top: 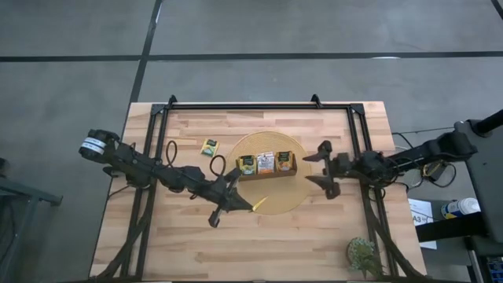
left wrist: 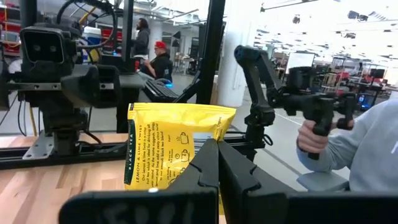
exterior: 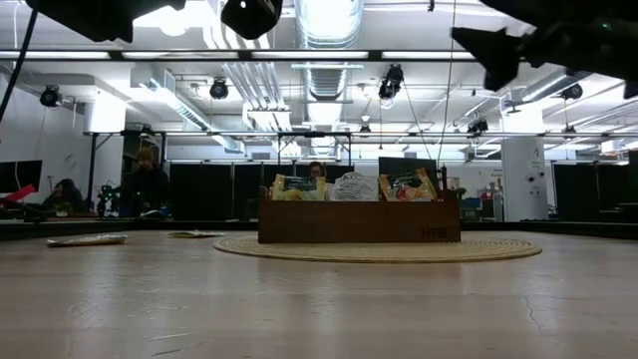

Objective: Pick & Place Tea
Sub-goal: Put the yellow tea bag into the left section of the wooden organizer

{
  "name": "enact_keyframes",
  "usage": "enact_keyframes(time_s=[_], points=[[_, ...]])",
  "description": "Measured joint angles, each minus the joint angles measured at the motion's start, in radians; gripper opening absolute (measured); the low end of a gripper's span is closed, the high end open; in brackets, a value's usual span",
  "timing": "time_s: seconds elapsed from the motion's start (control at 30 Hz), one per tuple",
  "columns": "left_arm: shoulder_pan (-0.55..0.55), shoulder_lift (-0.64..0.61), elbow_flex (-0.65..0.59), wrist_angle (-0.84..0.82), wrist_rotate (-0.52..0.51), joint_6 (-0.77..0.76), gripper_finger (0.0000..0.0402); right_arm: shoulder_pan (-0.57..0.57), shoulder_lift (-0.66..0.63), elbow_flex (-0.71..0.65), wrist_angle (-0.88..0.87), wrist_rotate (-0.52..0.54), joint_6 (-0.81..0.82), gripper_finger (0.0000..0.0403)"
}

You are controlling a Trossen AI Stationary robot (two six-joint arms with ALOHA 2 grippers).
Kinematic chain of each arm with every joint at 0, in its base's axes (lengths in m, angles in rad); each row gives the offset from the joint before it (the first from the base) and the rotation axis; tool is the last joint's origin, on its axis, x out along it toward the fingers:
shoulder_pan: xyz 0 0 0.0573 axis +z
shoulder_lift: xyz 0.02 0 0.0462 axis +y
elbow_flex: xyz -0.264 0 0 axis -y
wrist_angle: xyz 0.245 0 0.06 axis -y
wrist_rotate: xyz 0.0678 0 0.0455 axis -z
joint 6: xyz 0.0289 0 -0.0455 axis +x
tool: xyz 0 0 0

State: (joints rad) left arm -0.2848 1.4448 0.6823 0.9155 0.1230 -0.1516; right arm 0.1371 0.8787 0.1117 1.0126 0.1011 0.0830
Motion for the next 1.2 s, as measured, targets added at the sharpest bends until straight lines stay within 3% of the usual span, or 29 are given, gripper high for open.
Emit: enact_keyframes(time_s=[0.2, 0.43, 0.7, 0.97, 1.2], points=[[-0.006, 0.0, 0.0, 0.017, 0.002, 0.042, 0.0, 0.0, 0.254, 0.165, 0.009, -0.106, -0.036, 0.03], [-0.043, 0.0, 0.0, 0.053, 0.003, 0.151, 0.0, 0.0, 0.516, 0.292, 0.251, -0.268, 0.054, 0.0283], [-0.122, 0.0, 0.0, 0.134, -0.005, 0.414, 0.0, 0.0, 0.674, 0.333, 0.541, -0.269, 0.065, 0.0271], [-0.125, 0.0, 0.0, 0.184, -0.018, 0.516, 0.0, 0.003, 0.837, 0.537, 0.555, -0.424, 0.107, 0.0273], [-0.15, 0.0, 0.0, 0.192, -0.016, 0.585, 0.0, 0.002, 0.946, 0.651, 0.555, -0.44, 0.147, 0.0274]])
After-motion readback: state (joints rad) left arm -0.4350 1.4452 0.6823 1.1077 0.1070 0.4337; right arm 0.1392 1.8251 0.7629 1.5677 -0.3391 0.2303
